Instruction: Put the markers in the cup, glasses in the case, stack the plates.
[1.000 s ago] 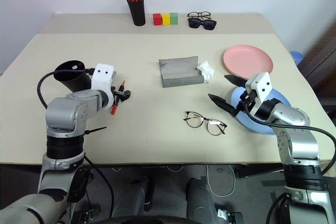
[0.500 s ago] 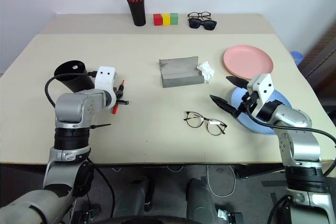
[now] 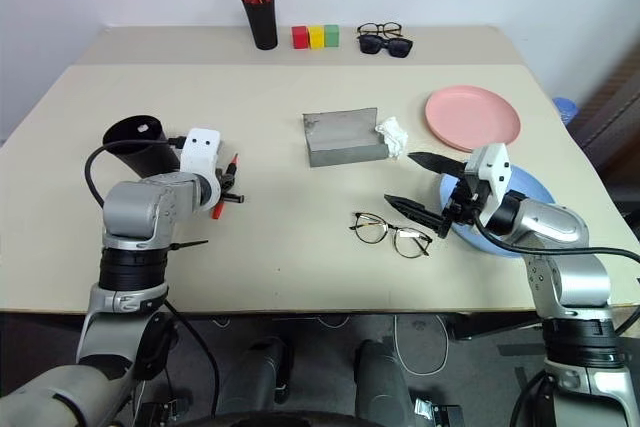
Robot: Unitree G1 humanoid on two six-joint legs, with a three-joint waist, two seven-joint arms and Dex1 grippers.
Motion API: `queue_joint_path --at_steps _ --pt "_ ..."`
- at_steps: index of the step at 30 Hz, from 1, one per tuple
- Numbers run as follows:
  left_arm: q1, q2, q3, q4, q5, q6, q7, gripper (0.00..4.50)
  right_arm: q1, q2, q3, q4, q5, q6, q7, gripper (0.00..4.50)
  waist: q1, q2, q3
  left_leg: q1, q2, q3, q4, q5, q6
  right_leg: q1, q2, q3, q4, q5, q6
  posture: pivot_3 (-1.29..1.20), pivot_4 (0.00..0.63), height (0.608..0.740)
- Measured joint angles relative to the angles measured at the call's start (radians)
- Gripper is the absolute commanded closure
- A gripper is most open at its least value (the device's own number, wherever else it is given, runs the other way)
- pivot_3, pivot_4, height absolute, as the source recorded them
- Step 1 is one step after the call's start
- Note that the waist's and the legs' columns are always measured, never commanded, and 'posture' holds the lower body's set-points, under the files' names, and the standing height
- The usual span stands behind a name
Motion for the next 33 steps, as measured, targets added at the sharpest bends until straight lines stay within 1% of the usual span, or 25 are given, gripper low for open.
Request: queue_joint_path --at_steps 2,5,7,8,11,13,14,15,17,19,21,24,28,33 --pt "0.028 0.009 -0.021 -0.045 -0.021 -0.011 -0.034 4.48 -0.008 0.000 0.006 0.000 -0.001 0.000 0.000 0.00 0.000 0.000 0.000 0.000 0.000 0.000 0.000 0.000 0.000 0.000 0.000 0.000 0.000 0.000 0.000 0.00 0.150 0.740" --pt "0.105 0.052 -0.122 -0.225 -0.054 -0.141 -0.122 4.48 -0.016 0.000 0.015 0.000 -0.005 -0.001 -0.004 0.00 0.002 0.000 0.000 -0.001 0.000 0.000 -0.001 0.000 0.000 -0.001 0.000 0.000 -0.001 0.000 -0.001 0.00 0.150 0.740" --pt "0.160 0.080 -0.178 -0.355 -0.041 -0.306 -0.143 4.48 -0.020 0.000 0.020 0.000 -0.012 -0.003 -0.007 0.00 0.002 0.000 0.000 -0.001 0.000 0.001 -0.002 0.000 0.000 -0.001 -0.001 0.001 -0.002 0.000 -0.001 0.00 0.150 0.740" --pt "0.177 0.079 -0.187 -0.390 -0.033 -0.371 -0.140 4.48 -0.021 0.001 0.021 0.000 -0.013 -0.006 -0.008 0.00 0.003 0.000 0.000 -0.001 0.000 0.001 -0.002 0.000 0.000 -0.001 -0.001 0.001 -0.002 0.000 -0.001 0.00 0.150 0.740" --pt "0.212 0.070 -0.193 -0.420 0.027 -0.584 -0.088 4.48 -0.025 0.001 0.021 0.001 -0.021 -0.013 -0.012 0.00 0.004 0.000 0.000 -0.001 0.000 0.001 -0.001 0.000 0.000 -0.001 -0.001 0.001 -0.002 0.000 -0.002 0.00 0.150 0.740" --pt "0.204 0.047 -0.162 -0.387 0.078 -0.708 -0.007 4.48 -0.031 0.002 0.021 0.009 -0.025 -0.020 -0.014 0.00 0.004 0.000 0.000 -0.001 0.000 0.001 -0.001 0.000 0.000 -0.001 -0.001 0.001 -0.002 0.000 -0.002 0.00 0.150 0.740" --pt "0.181 0.030 -0.120 -0.344 0.115 -0.790 0.063 4.48 -0.036 0.002 0.021 0.012 -0.029 -0.023 -0.015 0.00 0.003 0.000 0.000 -0.001 0.000 0.001 0.000 0.000 0.000 -0.001 -0.001 0.001 -0.002 0.000 -0.002 0.00 0.150 0.740" --pt "0.166 0.028 -0.089 -0.323 0.131 -0.832 0.099 4.48 -0.037 0.003 0.021 0.013 -0.030 -0.025 -0.015 0.00 0.003 0.000 0.000 -0.001 0.000 0.001 -0.001 0.000 0.000 -0.001 -0.001 0.001 -0.002 0.000 -0.002 0.00 0.150 0.740" --pt "0.135 0.006 0.002 -0.240 0.164 -0.977 0.213 4.48 -0.041 0.007 0.021 0.021 -0.031 -0.031 -0.016 0.00 0.003 0.000 0.000 -0.001 0.000 0.001 -0.001 0.000 0.000 -0.001 -0.001 0.001 -0.002 0.001 -0.001 0.00 0.150 0.740" --pt "0.128 0.021 0.082 -0.125 0.200 -1.135 0.306 4.48 -0.042 0.017 0.023 0.027 -0.033 -0.033 -0.021 0.00 0.002 0.000 0.000 0.000 0.000 0.001 -0.001 0.000 0.000 -0.001 -0.001 0.001 -0.002 0.001 -0.001 0.00 0.150 0.740" --pt "0.128 0.044 0.127 -0.024 0.226 -1.234 0.358 4.48 -0.043 0.021 0.028 0.029 -0.039 -0.033 -0.028 0.00 0.004 0.000 0.000 -0.001 0.000 0.001 -0.001 0.000 0.000 -0.001 -0.001 0.001 -0.001 0.001 -0.001 0.00 0.150 0.740" --pt "0.128 0.054 0.154 0.065 0.248 -1.313 0.395 4.48 -0.056 0.026 0.046 0.029 -0.044 -0.032 -0.037 0.00 0.009 0.000 0.000 -0.001 -0.001 0.001 0.001 0.000 0.000 0.000 -0.001 0.001 -0.002 0.001 0.000 0.00 0.150 0.740" --pt "0.138 0.054 0.152 0.101 0.268 -1.355 0.411 4.48 -0.072 0.029 0.054 0.029 -0.049 -0.030 -0.046 0.00 0.016 0.000 0.000 -0.001 -0.001 0.001 0.000 0.000 0.000 0.000 -0.001 0.001 -0.002 0.001 0.000 0.00 0.150 0.740" --pt "0.189 0.042 0.152 0.146 0.277 -1.390 0.426 4.48 -0.073 0.029 0.054 0.029 -0.049 -0.028 -0.048 0.00 0.019 0.000 0.000 -0.001 0.000 0.001 0.000 0.000 0.000 0.000 -0.001 0.001 -0.001 0.002 0.001 0.00 0.150 0.740"
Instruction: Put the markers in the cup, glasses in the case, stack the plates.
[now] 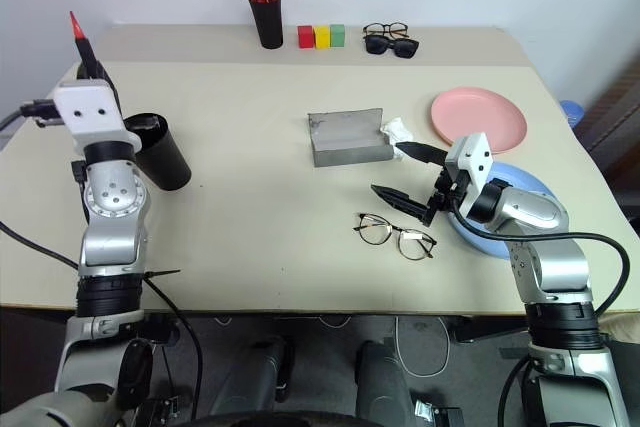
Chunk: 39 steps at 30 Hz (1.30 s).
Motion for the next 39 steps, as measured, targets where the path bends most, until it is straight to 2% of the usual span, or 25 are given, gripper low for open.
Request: queue_joint_path --at_steps 1,2,7,12,14,16,17,19,20,21,26,31,34,39 --pt "0.010 -0.007 -0.002 0.006 0.000 -0.009 0.003 3.53 0.000 0.000 0.000 0.000 0.000 0.001 0.000 0.00 0.001 0.000 0.000 0.000 0.000 0.000 0.000 0.000 0.000 0.000 0.000 0.000 0.000 0.000 0.000 0.00 0.150 0.740" --pt "0.019 -0.015 -0.005 0.011 0.001 -0.018 0.004 3.24 0.000 -0.001 0.000 -0.001 0.000 0.002 -0.001 0.00 0.002 0.000 0.000 0.000 0.000 0.000 0.000 0.000 0.000 0.000 0.000 0.000 0.000 0.000 0.000 0.00 0.150 0.740" --pt "0.049 -0.058 -0.021 0.032 -0.001 -0.069 0.003 0.63 0.001 -0.003 -0.001 -0.005 0.000 0.013 -0.008 0.00 0.005 0.000 0.000 0.000 0.000 0.000 0.000 0.000 0.000 0.000 0.000 0.000 0.000 0.000 0.000 0.00 0.150 0.740" --pt "0.055 -0.117 -0.031 -0.040 -0.094 0.006 -0.075 0.63 0.015 -0.009 -0.008 -0.029 0.000 0.022 -0.021 0.00 0.006 0.000 0.000 0.000 0.000 0.000 0.000 0.000 0.000 0.000 0.000 0.000 0.000 -0.001 -0.002 0.00 0.150 0.740" --pt "0.038 -0.085 -0.076 -0.120 -0.152 0.172 -0.189 0.63 0.026 -0.012 -0.018 -0.035 0.000 0.028 -0.032 0.00 0.007 0.000 0.000 0.000 0.000 0.000 0.000 0.000 0.000 0.000 0.000 -0.001 0.000 -0.001 -0.002 0.00 0.150 0.740" --pt "-0.073 0.024 -0.180 -0.160 -0.275 0.435 -0.439 0.63 0.050 -0.018 -0.039 -0.058 0.000 0.041 -0.052 0.00 0.013 -0.001 0.000 -0.003 0.000 -0.002 0.002 0.000 -0.001 0.000 0.000 -0.004 0.002 -0.002 -0.003 0.00 0.150 0.740" --pt "-0.183 0.057 -0.236 -0.164 -0.356 0.593 -0.575 0.63 0.066 -0.022 -0.049 -0.082 0.001 0.049 -0.064 0.00 0.014 -0.001 0.000 -0.003 0.000 -0.002 0.003 0.000 -0.001 0.001 0.000 -0.004 0.000 -0.002 -0.003 0.00 0.150 0.740" --pt "-0.305 0.049 -0.280 -0.153 -0.432 0.732 -0.688 0.63 0.084 -0.022 -0.058 -0.113 0.001 0.056 -0.078 0.00 0.005 0.000 0.000 -0.001 -0.001 -0.001 0.003 -0.001 0.001 0.004 0.000 -0.002 -0.003 -0.002 -0.002 0.00 0.150 0.740" --pt "-0.357 0.048 -0.317 -0.111 -0.448 0.774 -0.743 0.21 0.094 -0.023 -0.065 -0.125 0.002 0.059 -0.085 0.00 -0.004 0.000 0.000 0.000 -0.001 0.000 0.002 -0.001 0.002 0.004 0.000 -0.001 -0.004 -0.002 -0.002 0.00 0.150 0.740" --pt "-0.392 0.045 -0.345 -0.053 -0.451 0.784 -0.789 0.11 0.109 -0.024 -0.076 -0.133 0.002 0.061 -0.092 0.00 -0.009 0.000 0.000 0.000 -0.001 0.000 0.000 -0.001 0.002 0.004 0.000 -0.001 -0.003 -0.003 -0.001 0.00 0.150 0.740" --pt "-0.545 0.011 -0.483 0.381 -0.371 0.683 -0.979 0.11 0.182 -0.027 -0.129 -0.170 0.002 0.066 -0.130 0.00 -0.026 0.000 0.000 0.000 0.000 -0.001 -0.001 -0.001 0.002 -0.003 0.001 -0.001 0.003 -0.003 0.000 0.00 0.150 0.740" --pt "-0.726 -0.108 -0.575 0.803 -0.241 0.469 -1.079 0.11 0.278 -0.026 -0.183 -0.233 0.015 0.056 -0.155 0.00 -0.003 -0.001 0.001 -0.004 0.000 -0.001 0.001 -0.001 0.002 -0.003 0.001 -0.001 -0.001 -0.003 -0.001 0.00 0.150 0.740" --pt "-0.778 -0.160 -0.593 0.970 -0.178 0.350 -1.089 0.96 0.335 -0.018 -0.208 -0.256 0.019 0.045 -0.166 0.00 0.002 -0.001 0.001 -0.008 -0.001 0.000 0.001 -0.001 0.003 -0.005 0.000 -0.001 -0.003 -0.003 0.000 0.00 0.150 0.740" --pt "-0.808 -0.198 -0.593 1.120 -0.111 0.242 -1.123 3.47 0.392 -0.014 -0.243 -0.277 0.020 0.023 -0.180 0.00 0.006 -0.001 0.001 -0.009 0.000 -0.001 0.001 -0.001 0.003 -0.008 0.000 -0.001 0.000 -0.003 0.000 0.00 0.150 0.740"
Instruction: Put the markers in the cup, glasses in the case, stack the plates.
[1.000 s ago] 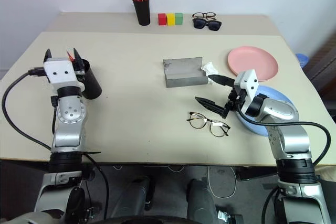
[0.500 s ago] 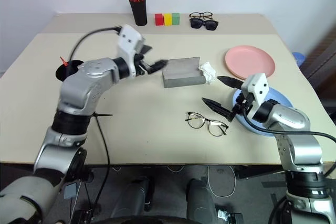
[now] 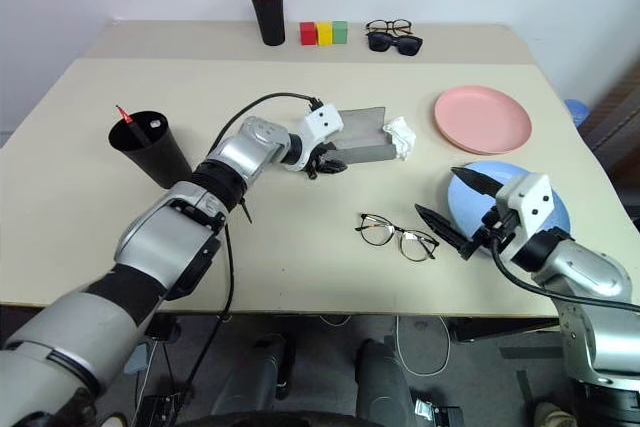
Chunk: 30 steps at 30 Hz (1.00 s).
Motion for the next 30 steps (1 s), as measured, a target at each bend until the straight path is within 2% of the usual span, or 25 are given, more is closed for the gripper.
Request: queue_joint_path --at_steps 2,8,12,16,21,25,30 --pt "-0.010 -0.005 0.002 0.024 0.019 -0.026 -0.011 4.46 0.011 0.002 -0.006 -0.004 0.000 -0.007 -0.005 0.00 0.000 0.000 0.000 0.000 0.000 0.000 0.000 0.000 0.000 0.000 0.000 0.000 0.000 0.000 0.000 0.00 0.150 0.740" --pt "-0.021 -0.011 0.013 0.056 0.052 -0.071 -0.046 4.46 0.022 0.004 -0.009 -0.017 0.000 -0.016 -0.019 0.00 0.001 0.000 0.000 -0.001 0.000 0.000 0.001 0.000 0.000 0.000 0.000 0.000 0.000 0.000 0.000 0.00 0.150 0.740" --pt "-0.014 0.007 0.016 0.020 0.056 -0.094 -0.181 4.46 0.022 0.004 -0.009 -0.018 0.000 -0.016 -0.027 0.00 0.000 0.000 0.000 -0.001 0.000 0.000 0.001 0.000 0.000 0.000 0.000 0.000 0.000 0.000 0.000 0.00 0.150 0.740" --pt "0.080 0.080 0.003 -0.170 0.055 -0.090 -0.350 4.46 0.022 0.004 -0.009 -0.020 0.000 -0.016 -0.034 0.00 -0.007 0.001 0.000 0.000 0.000 0.000 0.000 0.000 0.000 0.000 0.000 0.000 0.001 0.000 0.000 0.00 0.150 0.740" --pt "0.309 0.223 -0.012 -0.585 0.042 0.064 -0.480 4.46 0.023 0.004 -0.008 -0.025 0.002 -0.015 -0.034 0.00 -0.017 0.001 -0.001 0.000 0.001 -0.001 0.001 0.000 0.000 0.000 0.000 0.001 0.003 0.000 -0.001 0.00 0.150 0.740" --pt "0.419 0.309 -0.027 -0.818 0.036 0.171 -0.512 4.46 0.034 0.004 -0.007 -0.026 0.003 -0.011 -0.031 0.00 -0.020 0.002 -0.001 0.002 0.001 -0.001 0.001 0.000 0.000 0.002 0.000 0.001 0.003 0.000 -0.001 0.00 0.150 0.740" --pt "0.480 0.355 -0.037 -0.968 0.034 0.272 -0.497 4.46 0.063 0.002 -0.007 -0.027 0.002 -0.002 -0.020 0.00 -0.022 0.002 -0.001 0.004 0.001 -0.001 0.001 0.000 0.000 0.003 0.000 0.001 0.003 0.000 -0.001 0.00 0.150 0.740"
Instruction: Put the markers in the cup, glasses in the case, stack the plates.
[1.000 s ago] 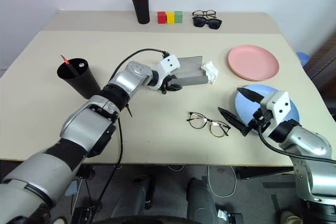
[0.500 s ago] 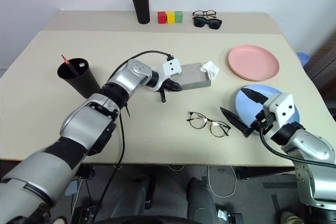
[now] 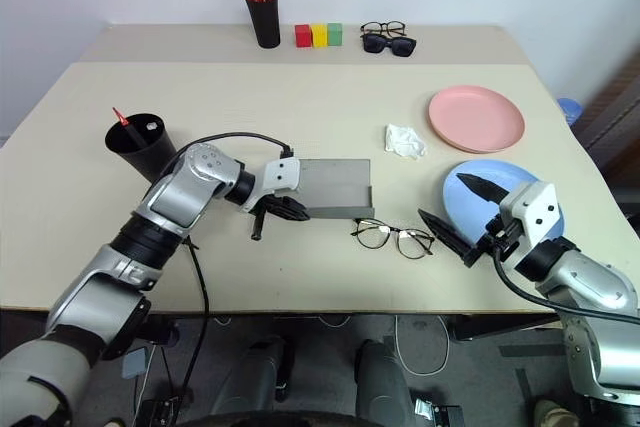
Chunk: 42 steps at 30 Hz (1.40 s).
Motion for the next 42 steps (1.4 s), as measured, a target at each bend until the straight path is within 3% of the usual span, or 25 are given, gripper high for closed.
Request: queue_joint_path --at_steps 7,16,19,23,29,35,42 --pt "0.029 0.040 -0.001 -0.057 -0.010 0.037 0.024 4.46 0.035 -0.002 0.004 0.001 -0.003 -0.002 0.036 0.00 -0.002 0.000 0.000 0.002 0.000 0.000 0.000 0.000 0.000 0.000 0.000 0.000 0.001 0.000 0.000 0.00 0.150 0.740" --pt "0.010 0.004 -0.022 -0.034 -0.011 0.019 0.048 4.46 0.036 -0.008 0.016 0.028 -0.008 -0.022 0.087 0.00 0.006 0.000 0.000 0.002 0.000 0.001 0.000 0.000 0.000 0.002 0.000 0.000 0.000 0.000 0.000 0.00 0.150 0.740" --pt "0.008 -0.001 -0.033 -0.029 -0.011 0.010 0.058 3.58 0.034 -0.011 0.030 0.033 -0.019 -0.022 0.096 0.00 0.003 0.000 0.000 0.002 0.000 0.000 0.000 0.000 0.000 0.002 0.000 0.000 0.000 0.000 0.000 0.00 0.150 0.740" --pt "0.008 -0.002 -0.040 -0.032 -0.018 0.023 0.062 1.59 0.009 -0.032 0.077 0.042 -0.040 -0.018 0.114 0.00 -0.004 0.000 0.000 0.003 0.000 0.001 0.000 0.000 0.000 0.002 0.000 0.000 0.001 0.000 0.000 0.00 0.150 0.740" --pt "0.011 0.013 -0.024 -0.089 -0.073 0.077 0.058 1.59 -0.102 -0.046 0.186 0.113 -0.056 0.010 0.158 0.00 -0.002 0.000 0.000 0.003 0.000 0.001 0.000 0.000 0.000 0.002 0.000 0.000 0.001 0.000 0.000 0.00 0.150 0.740" --pt "0.087 0.044 0.131 -0.252 -0.191 0.103 0.107 1.59 -0.206 -0.046 0.289 0.260 -0.091 0.020 0.226 0.00 -0.003 0.000 0.000 0.003 0.000 0.001 -0.001 0.000 0.000 0.002 0.000 0.000 0.001 0.000 0.000 0.00 0.150 0.740" --pt "0.213 0.204 0.316 -0.478 -0.336 0.175 0.138 1.59 -0.237 -0.042 0.346 0.415 -0.134 -0.024 0.295 0.00 -0.001 0.000 0.000 0.004 0.001 0.001 0.000 0.000 0.000 0.002 0.000 0.001 0.003 0.000 0.000 0.00 0.150 0.740"
